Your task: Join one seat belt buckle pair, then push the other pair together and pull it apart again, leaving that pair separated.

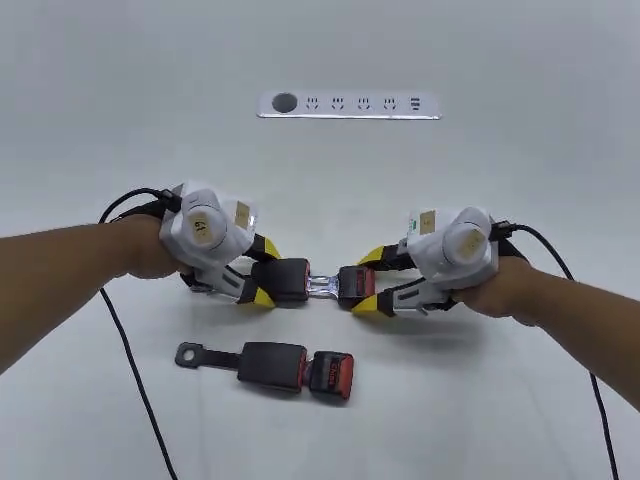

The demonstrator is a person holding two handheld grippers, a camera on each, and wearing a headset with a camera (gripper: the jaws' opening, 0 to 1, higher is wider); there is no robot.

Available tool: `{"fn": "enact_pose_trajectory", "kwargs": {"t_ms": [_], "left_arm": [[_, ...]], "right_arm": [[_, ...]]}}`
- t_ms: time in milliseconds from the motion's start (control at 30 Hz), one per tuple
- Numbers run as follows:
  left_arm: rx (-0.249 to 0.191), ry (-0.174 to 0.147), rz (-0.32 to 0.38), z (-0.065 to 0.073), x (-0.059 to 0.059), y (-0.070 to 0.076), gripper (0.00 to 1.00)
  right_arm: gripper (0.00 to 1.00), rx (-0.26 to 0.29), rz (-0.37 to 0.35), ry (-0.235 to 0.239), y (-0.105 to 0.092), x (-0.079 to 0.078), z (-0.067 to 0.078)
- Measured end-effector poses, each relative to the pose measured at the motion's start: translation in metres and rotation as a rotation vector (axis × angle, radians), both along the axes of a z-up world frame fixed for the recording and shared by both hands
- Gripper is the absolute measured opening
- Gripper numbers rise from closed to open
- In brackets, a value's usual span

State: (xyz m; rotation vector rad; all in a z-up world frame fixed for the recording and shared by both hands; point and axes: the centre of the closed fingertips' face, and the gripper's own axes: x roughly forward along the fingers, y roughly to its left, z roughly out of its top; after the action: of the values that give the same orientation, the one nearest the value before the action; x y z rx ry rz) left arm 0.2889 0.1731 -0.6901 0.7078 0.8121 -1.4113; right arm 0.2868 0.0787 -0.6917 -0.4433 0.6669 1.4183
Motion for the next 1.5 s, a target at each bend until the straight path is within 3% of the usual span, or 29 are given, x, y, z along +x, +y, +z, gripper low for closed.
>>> {"fn": "enact_pose_trajectory", "kwargs": {"t_ms": [633, 1500], "left_arm": [[0.005, 0.000, 0.010, -0.001, 0.000, 0.000, 0.33], [-0.001, 0.000, 0.023, -0.002, 0.001, -0.001, 0.34]], "right_arm": [[0.33, 0.016, -0.025, 0.009, -0.036, -0.010, 0.002], [0.34, -0.012, -0.052, 0.000, -0.083, -0.007, 0.006]]}}
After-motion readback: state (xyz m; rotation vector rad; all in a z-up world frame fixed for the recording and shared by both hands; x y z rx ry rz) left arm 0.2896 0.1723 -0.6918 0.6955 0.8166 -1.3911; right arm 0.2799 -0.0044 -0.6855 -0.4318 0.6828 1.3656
